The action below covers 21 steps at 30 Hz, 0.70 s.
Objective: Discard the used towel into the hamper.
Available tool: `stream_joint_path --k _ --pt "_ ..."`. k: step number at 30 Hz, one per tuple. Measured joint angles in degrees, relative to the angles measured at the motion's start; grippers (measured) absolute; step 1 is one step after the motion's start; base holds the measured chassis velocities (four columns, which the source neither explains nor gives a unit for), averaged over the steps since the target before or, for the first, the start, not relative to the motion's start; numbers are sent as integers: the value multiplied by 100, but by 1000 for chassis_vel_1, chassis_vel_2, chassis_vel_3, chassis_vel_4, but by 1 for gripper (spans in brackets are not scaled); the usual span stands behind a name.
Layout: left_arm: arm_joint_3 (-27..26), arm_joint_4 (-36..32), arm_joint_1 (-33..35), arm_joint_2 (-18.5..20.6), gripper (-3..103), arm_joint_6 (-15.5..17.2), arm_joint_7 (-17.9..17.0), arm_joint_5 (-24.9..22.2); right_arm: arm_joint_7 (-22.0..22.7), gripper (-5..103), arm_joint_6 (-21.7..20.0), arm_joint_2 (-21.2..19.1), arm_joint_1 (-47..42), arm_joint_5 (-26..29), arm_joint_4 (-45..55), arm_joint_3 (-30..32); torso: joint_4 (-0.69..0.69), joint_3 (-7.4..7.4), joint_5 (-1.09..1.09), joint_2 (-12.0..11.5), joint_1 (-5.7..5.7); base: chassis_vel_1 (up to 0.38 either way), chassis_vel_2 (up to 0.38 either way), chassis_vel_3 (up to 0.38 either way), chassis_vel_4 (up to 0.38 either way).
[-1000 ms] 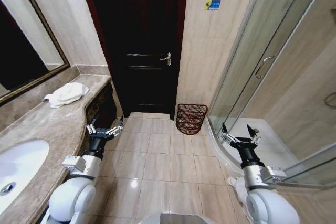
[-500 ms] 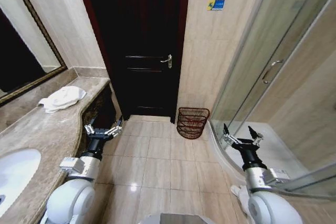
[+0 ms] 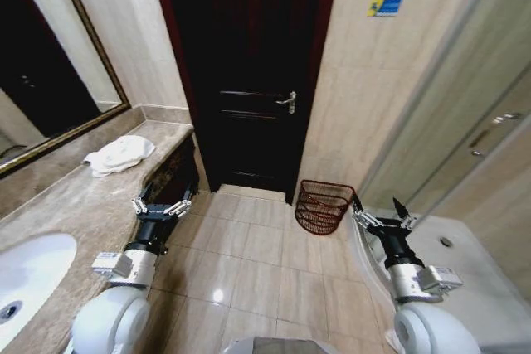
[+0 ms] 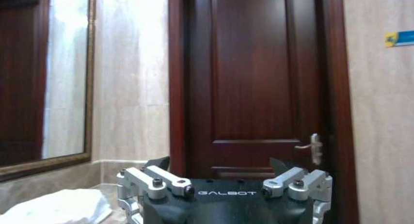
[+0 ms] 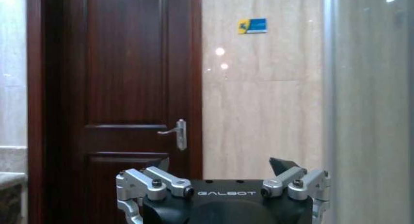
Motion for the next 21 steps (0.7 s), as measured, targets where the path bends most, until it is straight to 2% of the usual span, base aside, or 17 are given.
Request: stream_joint_path --k 6,14,21 --pt "9 42 16 -93 100 -47 1 232 0 100 19 -48 19 47 -45 -2 -1 0 -1 -1 0 -70 149 141 -94" --pt "46 47 31 -184 100 -133 1 279 0 100 34 -102 62 120 -91 25 -2 0 -1 0 1 -140 123 116 -127" --pt "26 -38 100 -244 100 -79 -7 281 8 100 33 -132 163 144 -137 -14 -1 0 0 -1 1 -119 107 118 -111"
